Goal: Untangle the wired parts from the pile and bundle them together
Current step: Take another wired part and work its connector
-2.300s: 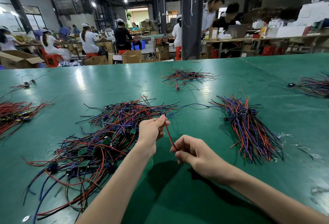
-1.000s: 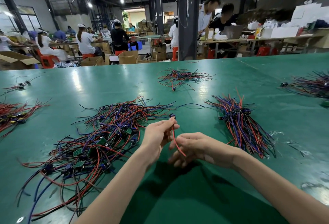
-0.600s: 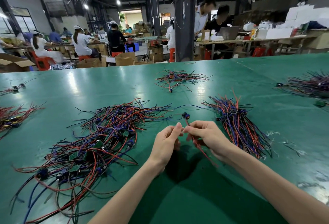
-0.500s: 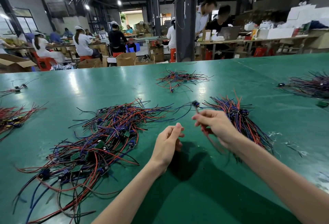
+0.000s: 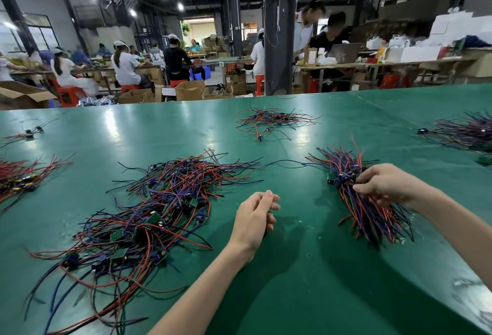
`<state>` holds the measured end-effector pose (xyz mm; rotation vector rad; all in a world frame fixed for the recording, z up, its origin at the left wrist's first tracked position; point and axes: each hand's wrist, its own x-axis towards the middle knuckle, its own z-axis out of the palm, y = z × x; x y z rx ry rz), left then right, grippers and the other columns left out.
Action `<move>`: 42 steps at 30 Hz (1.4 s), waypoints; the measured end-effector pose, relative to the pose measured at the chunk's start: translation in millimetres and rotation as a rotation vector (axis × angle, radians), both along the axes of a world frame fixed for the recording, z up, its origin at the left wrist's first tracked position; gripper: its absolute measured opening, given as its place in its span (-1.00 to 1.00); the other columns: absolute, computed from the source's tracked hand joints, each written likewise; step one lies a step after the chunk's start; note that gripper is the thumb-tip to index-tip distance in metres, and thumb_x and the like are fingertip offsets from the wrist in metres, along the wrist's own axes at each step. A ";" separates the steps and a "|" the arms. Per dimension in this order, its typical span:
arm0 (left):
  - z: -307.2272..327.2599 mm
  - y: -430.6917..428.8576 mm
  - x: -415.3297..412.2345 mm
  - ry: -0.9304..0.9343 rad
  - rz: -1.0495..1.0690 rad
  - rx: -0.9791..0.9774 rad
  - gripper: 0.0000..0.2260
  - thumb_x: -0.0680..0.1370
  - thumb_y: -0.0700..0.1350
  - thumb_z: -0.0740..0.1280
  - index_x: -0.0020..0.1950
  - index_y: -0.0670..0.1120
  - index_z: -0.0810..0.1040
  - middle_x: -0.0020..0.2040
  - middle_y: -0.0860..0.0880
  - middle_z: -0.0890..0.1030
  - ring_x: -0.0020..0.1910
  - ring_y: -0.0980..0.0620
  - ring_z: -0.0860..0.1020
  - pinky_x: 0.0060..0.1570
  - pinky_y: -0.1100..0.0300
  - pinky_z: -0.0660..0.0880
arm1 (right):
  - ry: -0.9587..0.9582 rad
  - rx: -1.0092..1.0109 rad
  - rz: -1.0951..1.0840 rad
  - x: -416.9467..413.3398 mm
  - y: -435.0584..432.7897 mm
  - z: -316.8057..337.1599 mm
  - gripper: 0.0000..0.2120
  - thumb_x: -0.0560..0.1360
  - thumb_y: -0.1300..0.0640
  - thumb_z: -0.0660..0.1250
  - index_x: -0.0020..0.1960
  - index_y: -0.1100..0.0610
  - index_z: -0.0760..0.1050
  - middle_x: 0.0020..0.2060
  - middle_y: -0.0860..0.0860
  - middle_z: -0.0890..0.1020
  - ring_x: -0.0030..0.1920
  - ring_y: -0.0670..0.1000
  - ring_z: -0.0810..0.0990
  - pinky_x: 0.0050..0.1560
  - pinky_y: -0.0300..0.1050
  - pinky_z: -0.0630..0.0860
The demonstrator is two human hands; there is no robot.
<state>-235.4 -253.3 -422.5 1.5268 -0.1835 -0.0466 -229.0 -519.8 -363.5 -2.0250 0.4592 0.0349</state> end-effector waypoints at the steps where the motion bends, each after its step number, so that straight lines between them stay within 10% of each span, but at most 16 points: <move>1: -0.1 -0.2 -0.2 -0.002 -0.001 0.009 -0.77 0.63 -0.08 0.19 -0.09 -0.14 0.58 -0.23 0.00 0.57 -0.42 0.15 0.43 -0.41 0.28 0.38 | 0.002 -0.012 -0.013 -0.8 1.2 -4.7 -0.83 0.47 0.41 0.35 0.03 0.32 0.43 -0.56 0.11 0.47 -0.67 -0.08 0.31 -0.67 -0.34 0.26; 6: 0.9 -1.9 -2.0 -0.020 0.009 0.052 -0.80 0.63 -0.11 0.21 -0.08 -0.13 0.58 -0.24 0.02 0.57 -0.43 0.14 0.44 -0.42 0.27 0.39 | 0.015 -0.498 -0.067 -1.9 17.8 -6.5 -0.76 0.40 0.18 0.46 -0.10 0.23 0.42 -0.31 0.17 0.59 -0.38 0.14 0.60 -0.33 -0.02 0.60; 14: 5.4 2.6 -7.9 -0.377 0.131 0.541 -0.82 0.61 -0.07 0.22 -0.05 -0.12 0.56 -0.17 0.00 0.59 -0.27 0.07 0.48 -0.20 0.17 0.45 | -0.133 -1.214 0.115 -12.6 67.8 -23.0 -0.45 0.50 -0.07 0.28 0.37 0.10 0.17 0.30 0.06 0.34 0.31 0.10 0.34 0.19 0.00 0.38; 18: 20.5 26.0 3.3 -0.608 0.441 0.985 -0.83 0.61 -0.15 0.16 0.08 -0.12 0.53 0.02 -0.05 0.58 0.02 -0.03 0.47 -0.01 0.12 0.43 | -0.050 -1.251 0.185 -11.6 73.5 -45.8 -0.45 0.60 -0.15 0.04 0.49 0.10 0.10 0.54 0.02 0.05 0.50 0.06 0.12 0.43 -0.03 0.16; 23: 42.0 73.8 20.7 -0.327 0.735 1.353 -0.68 0.48 -0.27 0.22 0.23 -0.14 0.44 0.17 -0.12 0.50 0.15 -0.09 0.41 0.14 0.08 0.37 | -0.024 -1.250 0.175 -13.5 77.9 -55.3 -0.40 0.59 -0.25 -0.10 0.53 0.01 0.02 0.55 -0.04 -0.04 0.54 0.12 -0.08 0.48 0.13 -0.05; 42: 34.0 144.5 65.6 0.009 0.574 1.256 -0.80 0.58 -0.27 0.19 0.17 -0.08 0.44 0.07 -0.17 0.58 0.12 -0.17 0.47 0.01 -0.01 0.47 | -0.094 -1.169 0.253 -19.3 96.0 -59.3 -0.45 0.61 -0.21 -0.10 0.53 0.00 0.09 0.55 -0.03 0.00 0.54 0.02 -0.15 0.49 0.12 -0.13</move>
